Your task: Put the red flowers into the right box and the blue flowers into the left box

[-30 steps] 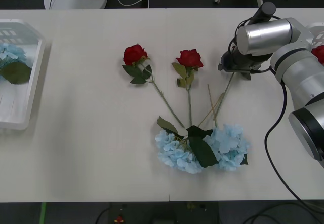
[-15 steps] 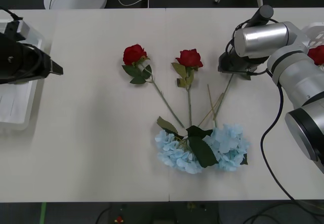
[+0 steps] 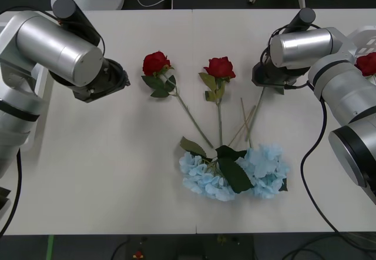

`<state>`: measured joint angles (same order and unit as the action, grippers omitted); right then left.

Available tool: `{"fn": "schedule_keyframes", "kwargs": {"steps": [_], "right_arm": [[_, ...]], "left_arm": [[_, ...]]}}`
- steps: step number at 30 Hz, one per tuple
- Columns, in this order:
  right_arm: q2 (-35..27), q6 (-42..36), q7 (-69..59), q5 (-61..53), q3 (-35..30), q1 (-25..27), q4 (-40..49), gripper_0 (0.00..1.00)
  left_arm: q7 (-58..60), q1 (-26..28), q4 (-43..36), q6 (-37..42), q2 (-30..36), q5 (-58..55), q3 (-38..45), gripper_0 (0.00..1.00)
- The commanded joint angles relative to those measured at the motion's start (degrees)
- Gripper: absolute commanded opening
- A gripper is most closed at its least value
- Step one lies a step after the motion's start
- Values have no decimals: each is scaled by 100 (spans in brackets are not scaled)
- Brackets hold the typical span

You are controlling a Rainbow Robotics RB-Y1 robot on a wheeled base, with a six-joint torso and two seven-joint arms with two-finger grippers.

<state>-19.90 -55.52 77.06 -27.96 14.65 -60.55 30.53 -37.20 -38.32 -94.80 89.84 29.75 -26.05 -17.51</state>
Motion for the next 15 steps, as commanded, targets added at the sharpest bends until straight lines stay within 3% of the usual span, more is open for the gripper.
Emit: {"fn": "schedule_keyframes", "kwargs": {"steps": [1, 9, 15], "right_arm": [[117, 33, -148, -51, -138, -325, 23, 0], [-85, -178, 301, -43, -349, -396, 146, 0], [-621, -1031, 1399, -113, -437, -615, 401, 0]], "left_arm": [[-227, -755, 849, -608, -550, 206, -226, 100], [-288, -1371, 2115, -1425, -1112, 505, -806, 100], [-297, -1582, 2537, -1777, -1349, 566, -1281, 99]]}}
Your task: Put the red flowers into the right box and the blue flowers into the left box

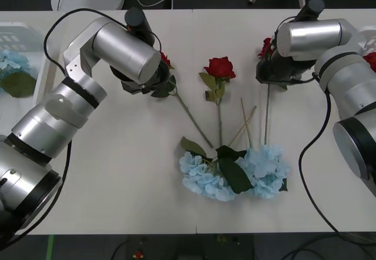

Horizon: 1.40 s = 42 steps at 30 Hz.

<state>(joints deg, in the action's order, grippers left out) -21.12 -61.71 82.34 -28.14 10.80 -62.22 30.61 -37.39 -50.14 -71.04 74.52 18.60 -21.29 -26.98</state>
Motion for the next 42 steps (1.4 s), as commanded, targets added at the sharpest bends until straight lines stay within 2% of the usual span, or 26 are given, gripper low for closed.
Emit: {"fn": "schedule_keyframes", "kwargs": {"steps": [1, 10, 17, 22, 26, 33, 37, 38, 40, 42], "right_arm": [[-639, -587, 1074, -122, 18, -458, 543, 0], [-1685, -1431, 2331, -166, 273, -458, 1386, 0], [-2485, -1370, 3218, 265, 273, -431, 1448, 0], [-2995, -1071, 3368, 309, 265, -185, 1448, 0], [-3276, -420, 3341, 414, 265, 254, 1448, 0], [-3346, 828, 3025, 1021, 194, 1203, 1448, 0], [-3338, 1083, 2665, 1170, 194, 1625, 1448, 0], [-3346, 1091, 2612, 1196, 194, 1696, 1448, 0], [-3320, 1065, 2594, 1214, 194, 1757, 1448, 0], [-3294, 1003, 2568, 1275, 194, 1766, 1448, 0]], "left_arm": [[-278, -436, 222, -306, -287, 108, -405, 100], [-330, -462, 969, -1247, -726, 415, -748, 100], [-339, -471, 1110, -1361, -893, 600, -1090, 99], [-339, -462, 1110, -1352, -893, 688, -1503, 100], [-357, -462, 1110, -1194, -893, 741, -1618, 100], [-418, -453, 1118, -851, -893, 705, -1723, 100], [-427, -453, 1162, -825, -893, 714, -1846, 99], [-427, -453, 1189, -842, -885, 714, -1864, 98], [-436, -453, 1233, -851, -893, 732, -1890, 89], [-453, -453, 1294, -886, -893, 732, -1925, 72]]}}
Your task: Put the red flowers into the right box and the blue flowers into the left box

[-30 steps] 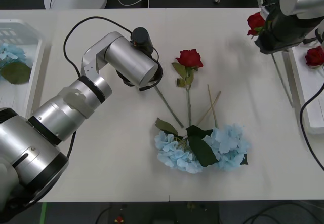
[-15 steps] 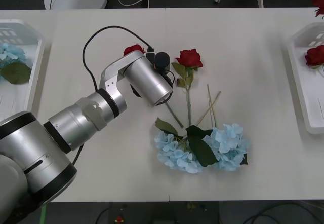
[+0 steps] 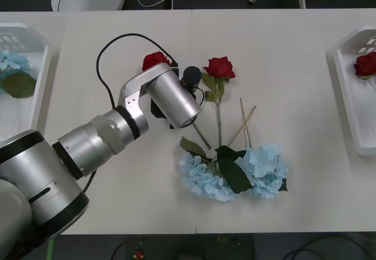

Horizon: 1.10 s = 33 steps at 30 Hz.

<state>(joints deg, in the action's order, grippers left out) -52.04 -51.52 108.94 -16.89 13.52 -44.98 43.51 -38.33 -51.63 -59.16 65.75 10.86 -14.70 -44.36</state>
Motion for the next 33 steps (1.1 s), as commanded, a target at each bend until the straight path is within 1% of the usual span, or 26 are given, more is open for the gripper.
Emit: {"fn": "schedule_keyframes", "kwargs": {"steps": [1, 4, 7, 8, 9, 11, 12, 13, 16, 17, 19, 22, 26, 29, 33], "right_arm": [[-166, -51, -101, 195, -77, 51, 157, 0], [-43, -183, -145, 318, -77, 51, 131, 0], [53, -183, -154, 344, -77, 51, 70, 0], [80, -174, -154, 336, -77, 51, 70, 12], [80, -174, -154, 318, -77, 42, 70, 26], [80, -165, -154, 239, -77, 25, 70, 48], [80, -165, -154, 195, -77, 25, 70, 52], [80, -165, -128, 116, -77, 7, 70, 59], [71, -192, -110, -60, -86, -46, 70, 64], [62, -218, -101, -156, -86, -63, 70, 65], [36, -332, -84, -482, -147, -142, 78, 66], [1, -719, -40, -1000, -279, -292, 140, 70], [1, -1607, -163, -1739, -332, -512, 509, 71], [9, -2195, -567, -2213, -323, -652, 817, 71], [27, -2775, -1244, -2767, -323, -670, 1353, 71]], "left_arm": [[-368, -303, 151, -45, -119, 72, -222, 64], [-385, -303, 370, -273, -119, 125, -336, 45], [-394, -303, 643, -519, -119, 143, -406, 34], [-403, -303, 739, -589, -119, 143, -406, 28], [-420, -303, 801, -625, -119, 143, -406, 23], [-447, -303, 906, -642, -119, 151, -406, 15], [-456, -303, 924, -642, -119, 151, -406, 14], [-464, -295, 950, -642, -119, 151, -398, 14], [-464, -268, 968, -642, -110, 204, -398, 13], [-464, -251, 968, -642, -110, 231, -398, 13], [-464, -242, 968, -633, -101, 292, -398, 0], [-473, -242, 968, -633, -75, 310, -398, 0], [-491, -251, 818, -633, 22, 503, -398, 0], [-508, -251, 651, -625, 136, 582, -283, 0], [-587, -251, 309, -528, 382, 688, -195, 0]]}}
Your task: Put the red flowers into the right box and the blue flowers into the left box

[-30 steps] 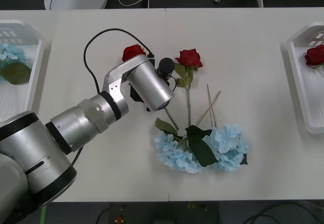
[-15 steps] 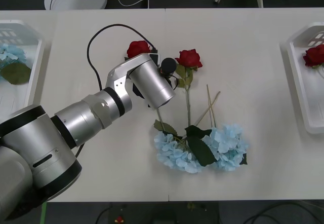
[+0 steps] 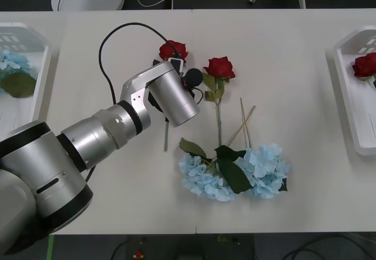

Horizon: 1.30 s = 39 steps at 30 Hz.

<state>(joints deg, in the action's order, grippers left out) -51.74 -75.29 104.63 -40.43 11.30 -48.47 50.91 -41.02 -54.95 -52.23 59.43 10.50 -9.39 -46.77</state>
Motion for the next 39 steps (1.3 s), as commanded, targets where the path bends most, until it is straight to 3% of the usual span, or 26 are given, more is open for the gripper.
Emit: {"fn": "schedule_keyframes", "kwargs": {"steps": [1, 5, 12, 18, 22, 30, 39], "right_arm": [[24, -566, -1129, -554, -84, -321, 797, 71], [173, -1119, -2535, -984, 48, -312, 1492, 71], [287, -1260, -5637, -1661, 760, -321, 2529, 71], [349, -1216, -7958, -2303, 1111, -312, 2863, 72], [375, -1216, -9048, -2602, 1120, -312, 2863, 72], [410, -1084, -10893, -2918, 1120, -312, 2863, 72], [349, -1190, -11052, -2865, 1129, -294, 2854, 74]], "left_arm": [[-363, 81, -561, 209, 524, 166, 54, 0], [-811, 90, -1255, 754, 875, 113, 238, 0], [-1699, 398, -2740, 1703, 1411, -318, 1056, 0], [-2815, 1514, -4401, 1800, 1886, -968, 2488, 0], [-3729, 2120, -5078, 1800, 1947, -1706, 3508, 0], [-5197, 2735, -5605, 1800, 1877, -3807, 5090, 0], [-6331, 2797, -5113, 1440, 1710, -6997, 5942, 0]]}}
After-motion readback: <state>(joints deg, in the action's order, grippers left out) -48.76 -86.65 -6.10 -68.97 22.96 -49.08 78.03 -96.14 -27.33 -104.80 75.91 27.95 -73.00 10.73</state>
